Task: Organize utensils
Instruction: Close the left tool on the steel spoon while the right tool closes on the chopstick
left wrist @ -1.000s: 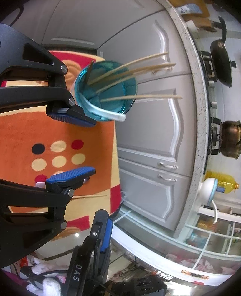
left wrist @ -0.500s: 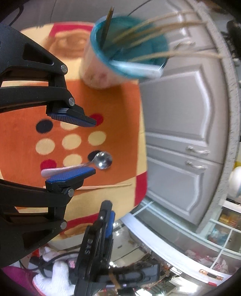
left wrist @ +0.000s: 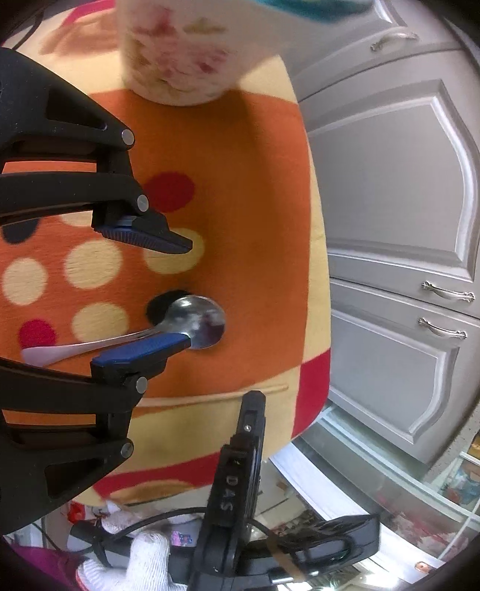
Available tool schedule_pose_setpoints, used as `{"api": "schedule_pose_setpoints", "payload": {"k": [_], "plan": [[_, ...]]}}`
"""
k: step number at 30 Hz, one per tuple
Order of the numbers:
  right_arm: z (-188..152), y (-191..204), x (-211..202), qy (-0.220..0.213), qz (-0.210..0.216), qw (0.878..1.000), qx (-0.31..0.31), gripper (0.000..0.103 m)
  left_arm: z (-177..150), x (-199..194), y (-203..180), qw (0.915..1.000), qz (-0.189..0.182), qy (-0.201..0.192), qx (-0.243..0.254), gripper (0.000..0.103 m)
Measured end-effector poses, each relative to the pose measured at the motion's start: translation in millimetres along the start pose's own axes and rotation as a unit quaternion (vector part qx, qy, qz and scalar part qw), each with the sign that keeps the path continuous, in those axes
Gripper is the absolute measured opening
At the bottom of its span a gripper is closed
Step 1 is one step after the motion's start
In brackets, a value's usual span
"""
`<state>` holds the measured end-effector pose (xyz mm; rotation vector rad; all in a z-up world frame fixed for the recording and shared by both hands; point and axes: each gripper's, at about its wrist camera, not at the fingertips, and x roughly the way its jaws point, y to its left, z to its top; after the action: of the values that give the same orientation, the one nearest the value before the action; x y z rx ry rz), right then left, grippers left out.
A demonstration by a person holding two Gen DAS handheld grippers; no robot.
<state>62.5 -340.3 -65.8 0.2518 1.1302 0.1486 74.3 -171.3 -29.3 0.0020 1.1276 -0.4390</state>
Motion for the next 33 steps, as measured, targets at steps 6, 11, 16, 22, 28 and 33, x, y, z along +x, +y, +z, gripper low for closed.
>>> {"api": "schedule_pose_setpoints", "payload": {"k": [6,11,16,22,28,33], "plan": [[13,5,22,0.022,-0.030,0.999,-0.023,0.023,14,22,-5,0.9998,0.005,0.013,0.016,0.044],[19,1,25,0.021,-0.023,0.999,-0.034,0.012,14,32,-10,0.9990,-0.001,0.017,0.041,0.027],[20,6,26,0.026,-0.011,0.998,-0.051,0.009,12,28,-13,0.9986,-0.019,0.016,0.047,0.004],[10,17,17,0.025,0.017,0.998,-0.060,0.007,4,7,-8,0.9985,-0.024,0.007,0.048,0.001],[-6,25,-17,0.001,0.048,0.997,-0.059,0.006,-8,-21,-2,0.9988,-0.038,-0.010,0.028,0.000],[-14,40,-56,-0.032,0.074,0.994,-0.074,0.005,-15,-63,-3,0.9973,-0.029,-0.053,0.041,0.001]]}}
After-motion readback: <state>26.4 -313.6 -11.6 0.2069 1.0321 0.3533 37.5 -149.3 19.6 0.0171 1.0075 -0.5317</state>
